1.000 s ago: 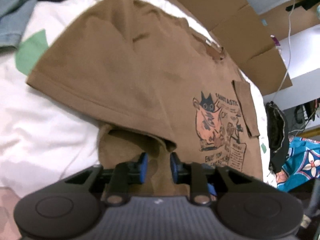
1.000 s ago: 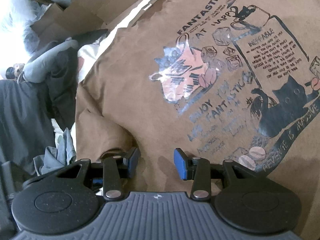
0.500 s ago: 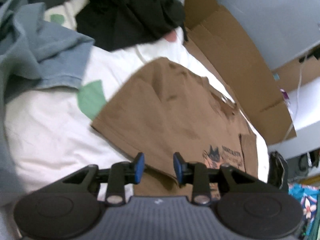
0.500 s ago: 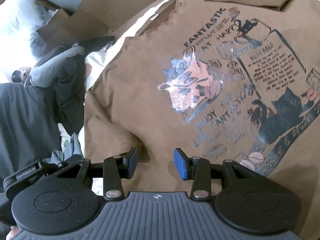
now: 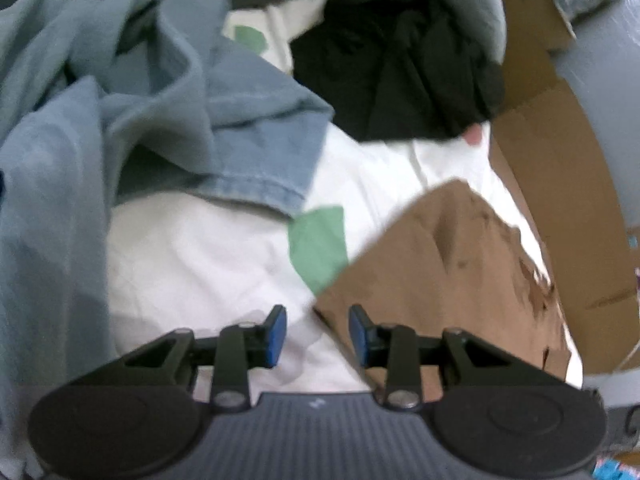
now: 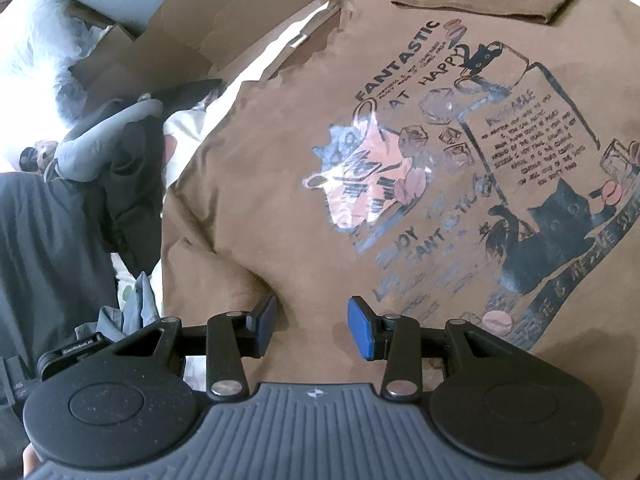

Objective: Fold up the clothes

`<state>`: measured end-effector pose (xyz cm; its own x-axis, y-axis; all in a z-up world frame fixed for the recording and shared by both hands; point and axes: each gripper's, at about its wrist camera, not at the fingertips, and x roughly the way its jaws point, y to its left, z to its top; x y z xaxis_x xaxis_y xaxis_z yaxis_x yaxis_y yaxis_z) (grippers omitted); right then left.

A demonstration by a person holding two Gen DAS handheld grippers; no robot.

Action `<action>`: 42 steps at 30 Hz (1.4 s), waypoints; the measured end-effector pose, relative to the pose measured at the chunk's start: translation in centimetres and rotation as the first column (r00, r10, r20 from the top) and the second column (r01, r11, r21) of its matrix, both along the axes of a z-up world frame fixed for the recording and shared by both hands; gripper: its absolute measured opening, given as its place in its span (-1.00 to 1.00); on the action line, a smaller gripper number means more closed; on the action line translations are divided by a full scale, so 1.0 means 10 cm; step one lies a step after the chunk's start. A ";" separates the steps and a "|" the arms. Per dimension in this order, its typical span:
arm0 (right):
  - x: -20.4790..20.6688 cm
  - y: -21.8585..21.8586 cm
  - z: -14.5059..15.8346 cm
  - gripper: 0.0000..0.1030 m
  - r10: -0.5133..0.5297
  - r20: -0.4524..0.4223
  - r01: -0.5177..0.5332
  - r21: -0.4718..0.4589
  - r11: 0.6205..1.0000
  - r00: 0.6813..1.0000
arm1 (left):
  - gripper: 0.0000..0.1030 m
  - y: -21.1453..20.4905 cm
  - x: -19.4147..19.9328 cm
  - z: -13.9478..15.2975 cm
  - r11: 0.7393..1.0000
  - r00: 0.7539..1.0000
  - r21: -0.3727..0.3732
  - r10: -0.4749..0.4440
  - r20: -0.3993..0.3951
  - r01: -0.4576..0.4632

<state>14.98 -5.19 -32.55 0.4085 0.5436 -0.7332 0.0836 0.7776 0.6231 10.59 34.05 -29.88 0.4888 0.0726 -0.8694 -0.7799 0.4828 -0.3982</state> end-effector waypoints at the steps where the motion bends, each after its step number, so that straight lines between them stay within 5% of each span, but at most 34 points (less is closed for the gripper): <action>1: -0.01 0.01 0.00 -0.09 0.004 0.001 -0.004 -0.001 1.000 1.000 | -0.30 0.04 -0.01 -0.01 1.000 1.000 0.001 0.014 -0.004 -0.014; 10: 0.02 0.16 0.06 -0.09 0.038 0.032 -0.038 0.004 0.999 0.999 | -0.29 0.31 -0.12 -0.06 0.993 0.993 0.012 0.118 -0.027 -0.118; 17: 0.07 0.24 0.09 -0.09 0.055 0.034 -0.055 -0.011 0.998 0.998 | -0.25 0.26 -0.02 -0.17 0.998 0.998 -0.030 0.058 0.006 -0.058; 20: 0.07 0.24 0.10 -0.09 0.049 0.036 -0.049 -0.015 0.999 0.998 | -0.43 0.22 0.02 -0.25 0.998 0.999 -0.057 0.033 0.015 -0.032; 30: 0.02 0.31 0.14 -0.09 0.073 0.043 -0.072 -0.029 0.997 0.996 | -0.48 0.16 0.11 -0.47 0.999 0.999 -0.044 -0.029 0.033 0.031; 33: 0.02 0.34 0.16 -0.09 0.084 0.049 -0.083 -0.030 0.996 0.995 | -0.77 0.14 0.15 -0.49 0.997 0.997 -0.037 -0.061 0.039 0.062; 42: 0.07 0.49 0.27 -0.09 0.152 0.109 -0.143 -0.086 0.986 0.982 | -0.90 0.14 0.16 -0.21 0.986 0.988 -0.128 -0.087 0.131 0.104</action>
